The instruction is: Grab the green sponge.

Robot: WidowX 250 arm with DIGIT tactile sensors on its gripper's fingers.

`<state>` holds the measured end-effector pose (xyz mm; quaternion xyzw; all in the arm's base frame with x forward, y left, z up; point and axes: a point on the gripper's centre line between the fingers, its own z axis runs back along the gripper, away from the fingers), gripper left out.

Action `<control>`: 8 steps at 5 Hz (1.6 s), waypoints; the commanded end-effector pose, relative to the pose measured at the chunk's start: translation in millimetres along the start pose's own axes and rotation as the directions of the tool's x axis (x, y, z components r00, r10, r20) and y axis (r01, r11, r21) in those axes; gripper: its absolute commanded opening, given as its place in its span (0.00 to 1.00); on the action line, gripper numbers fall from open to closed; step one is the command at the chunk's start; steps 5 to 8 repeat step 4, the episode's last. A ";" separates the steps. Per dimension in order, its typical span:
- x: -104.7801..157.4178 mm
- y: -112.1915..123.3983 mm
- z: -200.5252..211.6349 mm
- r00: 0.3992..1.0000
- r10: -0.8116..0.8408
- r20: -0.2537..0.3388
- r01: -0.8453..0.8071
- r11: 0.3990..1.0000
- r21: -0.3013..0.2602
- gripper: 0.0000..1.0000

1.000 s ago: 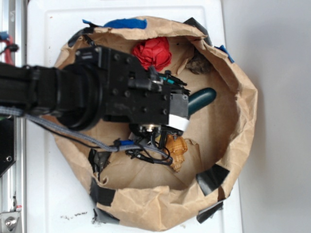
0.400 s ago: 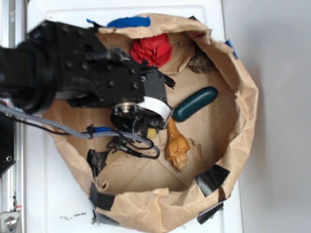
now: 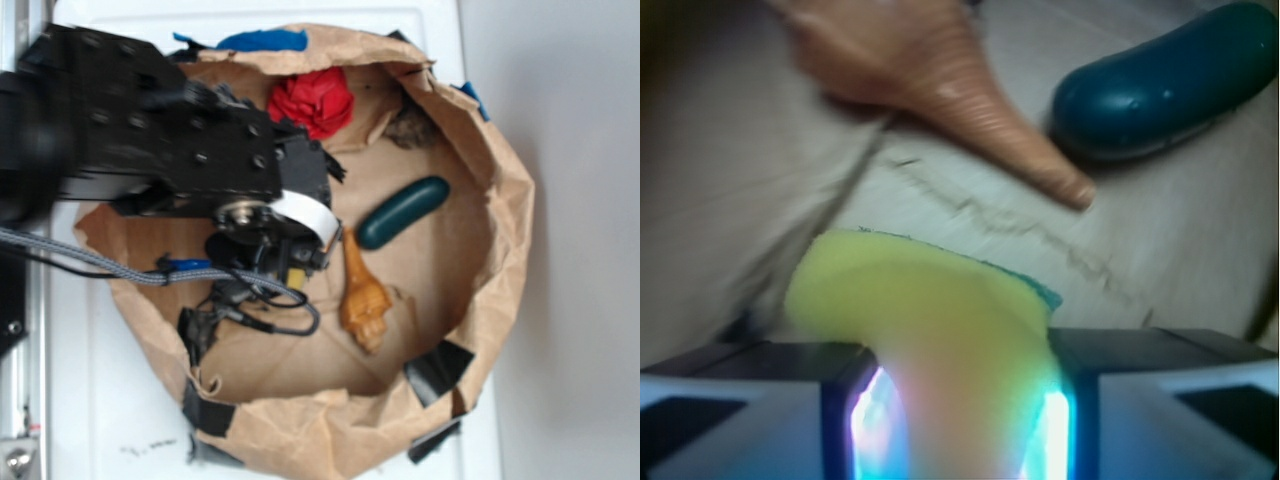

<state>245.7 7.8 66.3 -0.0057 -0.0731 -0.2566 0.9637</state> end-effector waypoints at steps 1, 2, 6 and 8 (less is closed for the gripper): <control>12.1 23.6 95.0 0.985 0.150 0.082 -0.151 0.988 0.010 0.00; 15.8 37.0 107.5 0.973 0.225 0.055 -0.228 0.973 0.047 0.00; 18.8 34.3 103.4 0.969 0.242 0.041 -0.245 0.965 0.093 0.00; 18.8 34.3 103.4 0.969 0.242 0.041 -0.245 0.965 0.093 0.00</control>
